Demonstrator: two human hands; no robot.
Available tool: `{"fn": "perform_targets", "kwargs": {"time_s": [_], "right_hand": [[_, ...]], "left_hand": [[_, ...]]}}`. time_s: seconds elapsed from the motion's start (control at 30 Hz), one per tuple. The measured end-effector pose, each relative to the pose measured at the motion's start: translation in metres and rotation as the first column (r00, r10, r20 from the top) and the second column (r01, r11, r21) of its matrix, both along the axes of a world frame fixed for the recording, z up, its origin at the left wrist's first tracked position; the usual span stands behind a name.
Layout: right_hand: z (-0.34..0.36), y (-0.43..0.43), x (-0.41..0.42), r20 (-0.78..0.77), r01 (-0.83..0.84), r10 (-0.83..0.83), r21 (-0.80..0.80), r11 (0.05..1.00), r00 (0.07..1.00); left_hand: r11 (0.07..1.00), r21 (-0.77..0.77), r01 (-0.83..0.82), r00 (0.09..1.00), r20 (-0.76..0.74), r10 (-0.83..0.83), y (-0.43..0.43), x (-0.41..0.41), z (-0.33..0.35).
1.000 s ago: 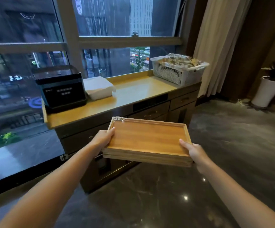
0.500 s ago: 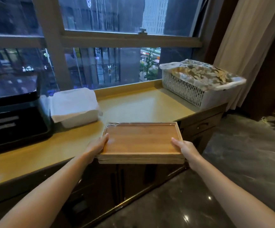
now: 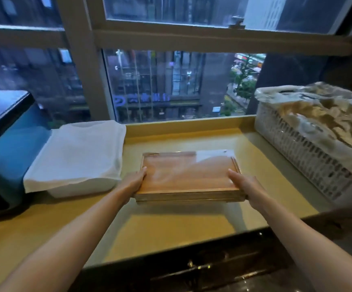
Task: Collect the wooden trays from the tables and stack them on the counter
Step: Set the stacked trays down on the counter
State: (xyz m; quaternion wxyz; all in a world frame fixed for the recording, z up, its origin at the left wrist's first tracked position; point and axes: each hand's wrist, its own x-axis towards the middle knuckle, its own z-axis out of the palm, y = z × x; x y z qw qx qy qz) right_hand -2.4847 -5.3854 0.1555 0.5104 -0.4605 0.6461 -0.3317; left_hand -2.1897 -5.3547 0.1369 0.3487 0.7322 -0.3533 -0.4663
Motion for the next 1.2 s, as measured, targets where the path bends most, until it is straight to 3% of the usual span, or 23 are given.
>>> {"fn": "perform_targets", "kwargs": {"time_s": [0.23,0.47,0.8,1.0,1.2], "right_hand": [[-0.014,-0.154,-0.015,-0.026,-0.126,0.128,0.065,0.990,0.991],[-0.037,-0.241,-0.004,-0.045,-0.134,0.139,0.113,0.985,0.989],[-0.057,-0.290,0.017,-0.082,-0.123,0.142,0.205,0.971,0.986],[-0.058,-0.305,0.023,-0.076,-0.127,0.148,0.229,0.965,0.986],[-0.057,-0.309,0.023,-0.054,-0.131,0.150,0.264,0.956,0.987]], "left_hand": [[0.984,0.084,-0.157,0.987,-0.023,0.159,-0.118,-0.024,-0.001],[0.956,0.113,-0.272,0.962,-0.005,0.274,-0.192,-0.025,-0.012],[0.924,0.160,-0.346,0.928,-0.086,0.363,-0.237,-0.013,-0.027],[0.927,0.199,-0.319,0.884,-0.291,0.366,-0.256,-0.009,-0.024],[0.925,0.228,-0.304,0.884,-0.295,0.363,-0.262,-0.006,-0.023]]}}
